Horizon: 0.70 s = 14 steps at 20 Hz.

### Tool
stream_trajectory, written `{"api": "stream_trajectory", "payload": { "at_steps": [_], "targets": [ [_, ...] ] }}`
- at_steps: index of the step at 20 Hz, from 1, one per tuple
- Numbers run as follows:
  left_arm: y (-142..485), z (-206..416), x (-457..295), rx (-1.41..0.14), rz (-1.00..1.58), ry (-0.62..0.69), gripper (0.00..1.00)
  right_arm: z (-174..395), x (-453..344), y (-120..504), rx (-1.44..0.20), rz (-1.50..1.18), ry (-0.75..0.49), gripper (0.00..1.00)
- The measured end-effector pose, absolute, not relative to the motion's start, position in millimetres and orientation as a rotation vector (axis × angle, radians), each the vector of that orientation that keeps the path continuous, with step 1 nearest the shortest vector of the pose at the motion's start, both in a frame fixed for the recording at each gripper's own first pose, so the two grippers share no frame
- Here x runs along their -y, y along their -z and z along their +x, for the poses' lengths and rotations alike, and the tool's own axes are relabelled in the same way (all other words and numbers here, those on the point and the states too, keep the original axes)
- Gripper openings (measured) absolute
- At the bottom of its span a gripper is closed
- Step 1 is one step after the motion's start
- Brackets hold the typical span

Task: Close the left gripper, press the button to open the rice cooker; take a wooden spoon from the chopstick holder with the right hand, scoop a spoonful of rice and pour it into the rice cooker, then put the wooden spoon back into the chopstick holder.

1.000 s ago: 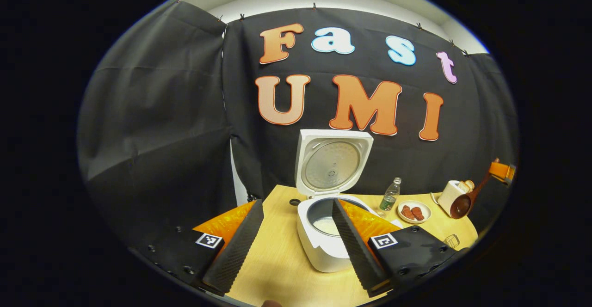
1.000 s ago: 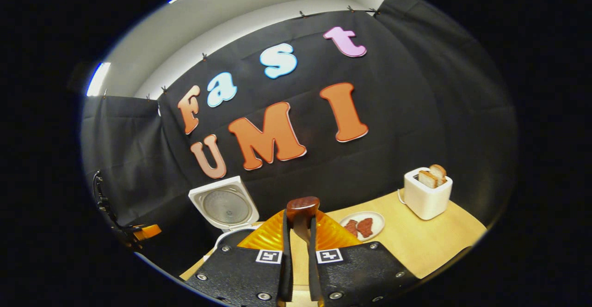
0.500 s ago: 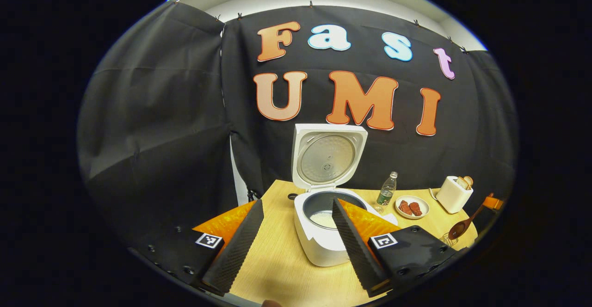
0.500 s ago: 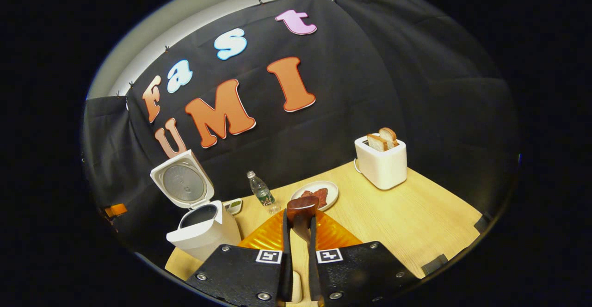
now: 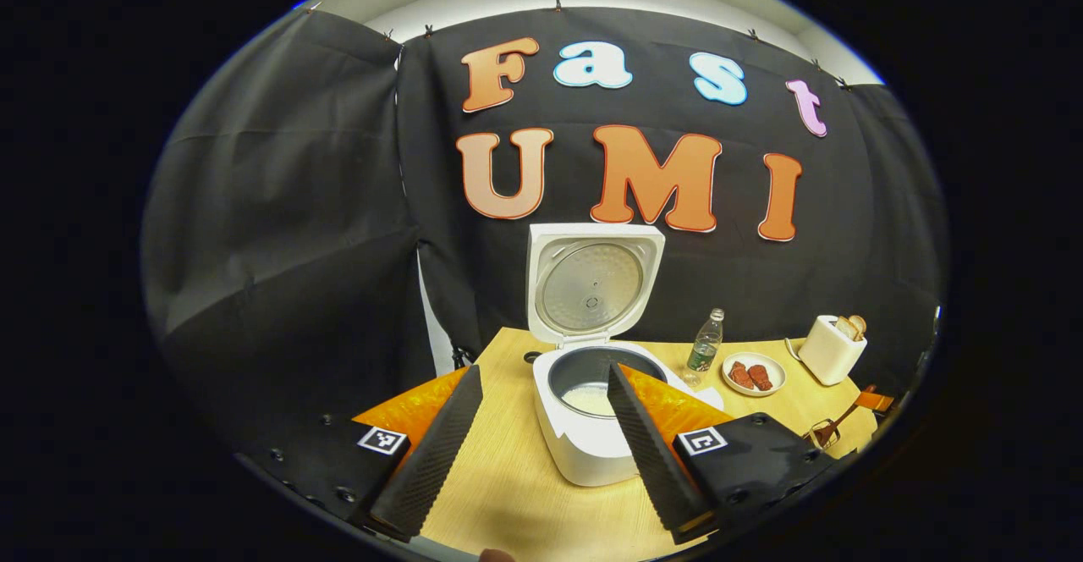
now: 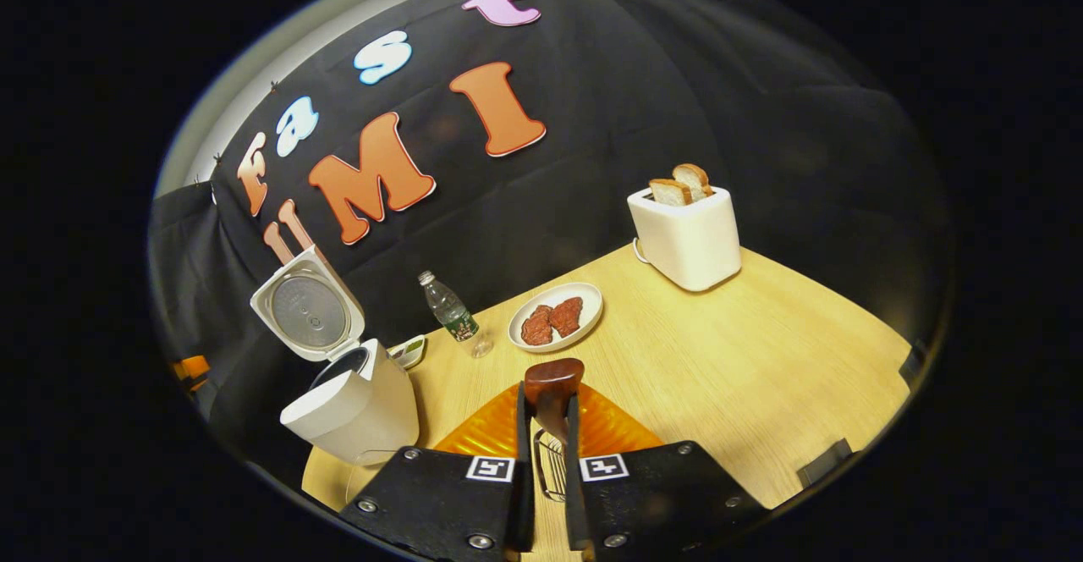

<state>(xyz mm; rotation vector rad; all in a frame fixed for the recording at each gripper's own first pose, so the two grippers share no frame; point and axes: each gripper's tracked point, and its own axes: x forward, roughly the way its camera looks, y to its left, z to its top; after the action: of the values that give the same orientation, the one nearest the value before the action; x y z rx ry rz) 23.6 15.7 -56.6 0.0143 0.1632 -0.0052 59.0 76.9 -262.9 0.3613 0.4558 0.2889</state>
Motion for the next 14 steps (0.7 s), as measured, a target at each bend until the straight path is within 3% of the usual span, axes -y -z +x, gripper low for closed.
{"api": "stream_trajectory", "payload": {
  "at_steps": [5,10,11,12,13,14],
  "targets": [
    [61,25,-14,-0.173,0.005,-0.003,1.00,59,-56,269,-0.478,0.412,-0.235,0.24],
    [58,27,-13,-0.165,-0.007,-0.016,1.00,53,-24,283,-0.522,0.226,-0.155,0.36],
    [57,28,-13,-0.162,-0.011,-0.020,1.00,55,-20,281,-0.521,0.216,-0.146,0.58],
    [53,29,-12,-0.157,-0.012,-0.029,1.00,54,-14,277,-0.514,0.208,-0.134,0.58],
    [50,29,-11,-0.152,-0.014,-0.035,1.00,58,-8,273,-0.505,0.195,-0.125,0.74],
    [45,30,-9,-0.147,-0.017,-0.039,1.00,61,-5,268,-0.502,0.177,-0.118,0.81]
  ]
}}
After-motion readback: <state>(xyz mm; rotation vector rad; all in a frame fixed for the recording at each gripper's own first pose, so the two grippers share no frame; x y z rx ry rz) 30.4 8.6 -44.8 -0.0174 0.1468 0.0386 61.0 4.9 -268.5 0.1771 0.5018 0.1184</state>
